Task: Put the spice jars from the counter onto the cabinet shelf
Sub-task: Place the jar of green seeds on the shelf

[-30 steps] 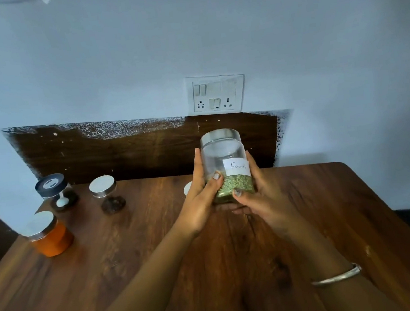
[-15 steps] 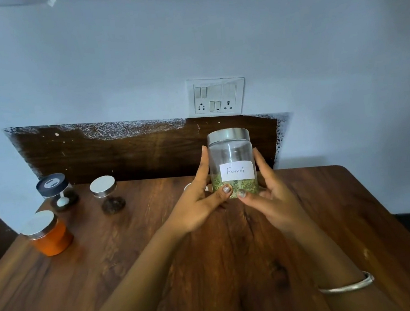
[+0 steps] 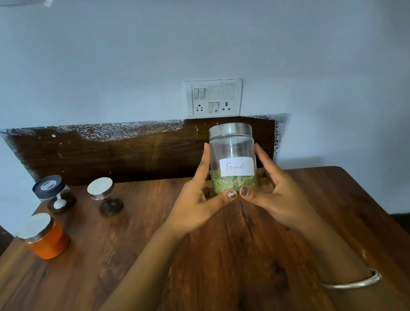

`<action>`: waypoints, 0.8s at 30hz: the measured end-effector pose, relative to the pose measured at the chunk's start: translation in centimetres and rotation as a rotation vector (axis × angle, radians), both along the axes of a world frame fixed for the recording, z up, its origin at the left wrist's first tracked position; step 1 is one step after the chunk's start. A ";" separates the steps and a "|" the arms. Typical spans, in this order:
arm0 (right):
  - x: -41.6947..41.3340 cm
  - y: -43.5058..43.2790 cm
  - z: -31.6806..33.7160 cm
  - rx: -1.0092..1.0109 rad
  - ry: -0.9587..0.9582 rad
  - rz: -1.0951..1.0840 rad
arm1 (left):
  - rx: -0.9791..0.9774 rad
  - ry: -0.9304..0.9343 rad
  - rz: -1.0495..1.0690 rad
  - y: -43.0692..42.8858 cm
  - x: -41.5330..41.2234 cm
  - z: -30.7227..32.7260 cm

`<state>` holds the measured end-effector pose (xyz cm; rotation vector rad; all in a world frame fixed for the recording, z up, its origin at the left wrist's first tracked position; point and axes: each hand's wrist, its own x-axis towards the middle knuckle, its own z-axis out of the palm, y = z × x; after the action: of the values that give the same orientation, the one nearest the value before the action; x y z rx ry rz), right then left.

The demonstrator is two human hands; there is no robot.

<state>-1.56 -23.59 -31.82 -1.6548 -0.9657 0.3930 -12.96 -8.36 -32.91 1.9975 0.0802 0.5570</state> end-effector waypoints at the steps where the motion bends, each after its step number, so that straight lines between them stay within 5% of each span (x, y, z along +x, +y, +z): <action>1: 0.1 0.0 0.1 -0.008 -0.008 -0.006 | 0.001 -0.007 -0.001 0.0 0.0 0.2; 13: 3.2 1.5 8.4 0.143 -0.220 -0.131 | 0.411 -0.166 0.094 1.4 3.3 8.9; 18: 5.4 2.3 15.6 0.291 -0.363 -0.249 | 0.638 -0.323 0.305 2.0 6.5 16.0; 24: 8.4 4.7 23.5 0.484 -0.519 -0.262 | 0.654 -0.543 0.431 3.2 10.0 24.2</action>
<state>6.86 -18.87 -8.27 -1.4237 -1.0929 -0.4423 -2.95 -5.18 -8.68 2.3800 -0.0120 1.5440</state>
